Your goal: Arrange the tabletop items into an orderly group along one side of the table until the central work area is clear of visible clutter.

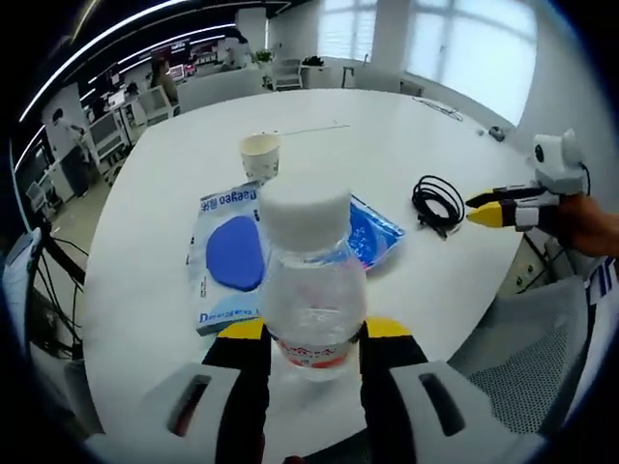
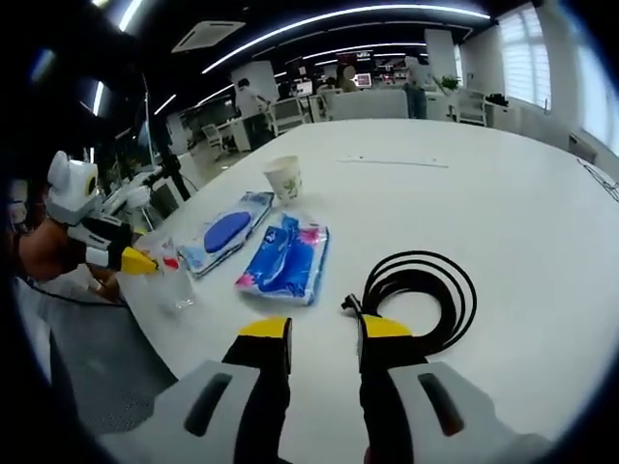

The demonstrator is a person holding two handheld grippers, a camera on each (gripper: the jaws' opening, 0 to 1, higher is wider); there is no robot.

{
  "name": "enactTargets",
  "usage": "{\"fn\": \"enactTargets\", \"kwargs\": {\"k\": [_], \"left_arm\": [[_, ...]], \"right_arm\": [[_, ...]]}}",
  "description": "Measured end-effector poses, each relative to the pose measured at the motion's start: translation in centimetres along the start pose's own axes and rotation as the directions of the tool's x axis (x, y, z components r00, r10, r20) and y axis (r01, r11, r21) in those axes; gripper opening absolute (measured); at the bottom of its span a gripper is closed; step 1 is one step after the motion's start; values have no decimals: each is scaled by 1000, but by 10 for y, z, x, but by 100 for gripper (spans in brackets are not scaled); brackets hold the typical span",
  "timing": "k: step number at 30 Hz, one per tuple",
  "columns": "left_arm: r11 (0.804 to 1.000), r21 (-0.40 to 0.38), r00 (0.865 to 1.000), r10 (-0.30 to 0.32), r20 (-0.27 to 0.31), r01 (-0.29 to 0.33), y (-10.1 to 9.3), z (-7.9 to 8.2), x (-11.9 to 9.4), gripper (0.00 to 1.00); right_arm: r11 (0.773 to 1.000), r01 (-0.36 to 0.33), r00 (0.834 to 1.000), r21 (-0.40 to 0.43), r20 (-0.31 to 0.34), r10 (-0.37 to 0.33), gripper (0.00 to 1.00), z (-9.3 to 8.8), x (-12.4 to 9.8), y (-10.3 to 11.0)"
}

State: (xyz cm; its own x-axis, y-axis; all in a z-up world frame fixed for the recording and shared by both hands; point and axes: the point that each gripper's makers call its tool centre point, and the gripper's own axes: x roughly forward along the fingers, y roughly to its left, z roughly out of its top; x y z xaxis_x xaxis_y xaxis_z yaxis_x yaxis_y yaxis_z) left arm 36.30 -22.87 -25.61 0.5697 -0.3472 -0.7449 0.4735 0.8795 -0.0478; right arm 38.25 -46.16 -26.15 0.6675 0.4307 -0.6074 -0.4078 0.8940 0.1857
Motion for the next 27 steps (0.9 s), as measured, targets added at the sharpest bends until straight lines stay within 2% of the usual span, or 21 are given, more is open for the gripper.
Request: {"fn": "enactTargets", "kwargs": {"k": [8,22,27], "left_arm": [[1000,26,1000,-3,-2,3,-1,-7,-5,35],[996,84,1000,-3,-8,4,-5,-21,-14,35],[997,74,1000,0,-4,0,-4,-21,-14,35]], "right_arm": [[1000,-12,1000,-11,4,12,25,5,3,5],[999,-31,999,-23,-13,31,26,2,7,15],[999,-34,999,-27,-7,33,26,6,8,17]]}}
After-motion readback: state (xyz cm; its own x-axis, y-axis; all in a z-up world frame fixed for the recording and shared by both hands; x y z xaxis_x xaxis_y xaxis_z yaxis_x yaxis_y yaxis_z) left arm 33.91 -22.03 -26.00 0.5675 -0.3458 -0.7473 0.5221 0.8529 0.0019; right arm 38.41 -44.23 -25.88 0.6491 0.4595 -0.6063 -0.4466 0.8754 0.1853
